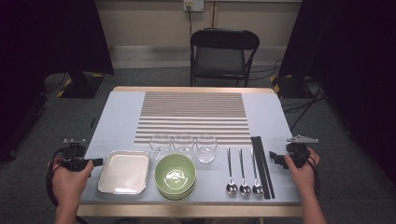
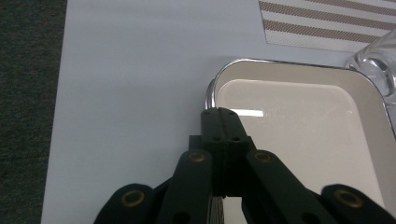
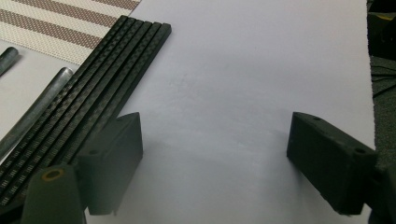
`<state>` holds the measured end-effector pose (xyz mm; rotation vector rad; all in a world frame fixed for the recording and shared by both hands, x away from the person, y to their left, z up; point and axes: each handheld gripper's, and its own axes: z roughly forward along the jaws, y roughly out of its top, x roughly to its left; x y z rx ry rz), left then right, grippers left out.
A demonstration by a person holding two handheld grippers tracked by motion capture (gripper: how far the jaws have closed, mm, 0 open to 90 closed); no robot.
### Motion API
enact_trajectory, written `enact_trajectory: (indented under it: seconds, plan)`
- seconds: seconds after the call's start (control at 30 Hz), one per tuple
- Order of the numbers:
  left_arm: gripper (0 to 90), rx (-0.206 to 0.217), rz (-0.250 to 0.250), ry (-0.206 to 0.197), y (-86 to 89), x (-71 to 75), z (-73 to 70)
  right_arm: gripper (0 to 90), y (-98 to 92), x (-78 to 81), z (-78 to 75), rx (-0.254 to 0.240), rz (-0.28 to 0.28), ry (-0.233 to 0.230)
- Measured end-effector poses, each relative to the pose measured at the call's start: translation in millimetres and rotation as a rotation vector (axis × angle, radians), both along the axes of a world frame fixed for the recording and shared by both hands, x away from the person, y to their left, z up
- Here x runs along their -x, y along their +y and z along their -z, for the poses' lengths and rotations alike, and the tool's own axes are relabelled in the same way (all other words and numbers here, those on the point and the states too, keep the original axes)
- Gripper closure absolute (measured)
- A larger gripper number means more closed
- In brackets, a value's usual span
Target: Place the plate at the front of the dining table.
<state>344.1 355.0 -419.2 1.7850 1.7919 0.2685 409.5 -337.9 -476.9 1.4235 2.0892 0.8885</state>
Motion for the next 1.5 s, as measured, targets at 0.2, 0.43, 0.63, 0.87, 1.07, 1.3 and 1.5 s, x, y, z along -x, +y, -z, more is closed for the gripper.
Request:
enact_trajectory:
  seconds: [0.2, 0.43, 0.63, 0.87, 1.07, 1.3, 1.5]
  plan:
    - [84.6, 0.029, 0.038, 0.013, 0.6, -1.3, 5.6, 17.4, 0.0, 0.0, 0.0, -0.001, 0.000, 0.000]
    - [83.1, 0.026, 0.057, 0.008, -3.0, -3.4, 6.0, 17.4, 0.0, 0.0, 0.0, -0.001, 0.000, 0.000]
    - [81.6, 0.003, 0.030, 0.005, -0.4, -2.0, 5.2, 17.4, 0.0, 0.0, 0.0, -0.001, 0.000, 0.000]
    - [82.0, 0.010, 0.041, 0.021, -0.6, -2.8, 8.9, 17.4, -0.1, 0.0, 0.0, 0.000, 0.000, 0.000]
    - [86.4, -0.015, 0.036, 0.054, -3.3, -5.5, 10.1, 17.4, -0.1, -0.1, 0.0, -0.001, 0.000, 0.000]
    - [87.2, -0.009, 0.018, 0.075, -4.0, -8.3, 7.8, 17.4, -0.1, -0.1, 0.0, -0.001, 0.000, 0.000]
    - [87.2, -0.026, 0.011, 0.065, -6.3, -7.9, 6.2, 17.4, -0.1, 0.0, 0.0, -0.001, 0.000, 0.001]
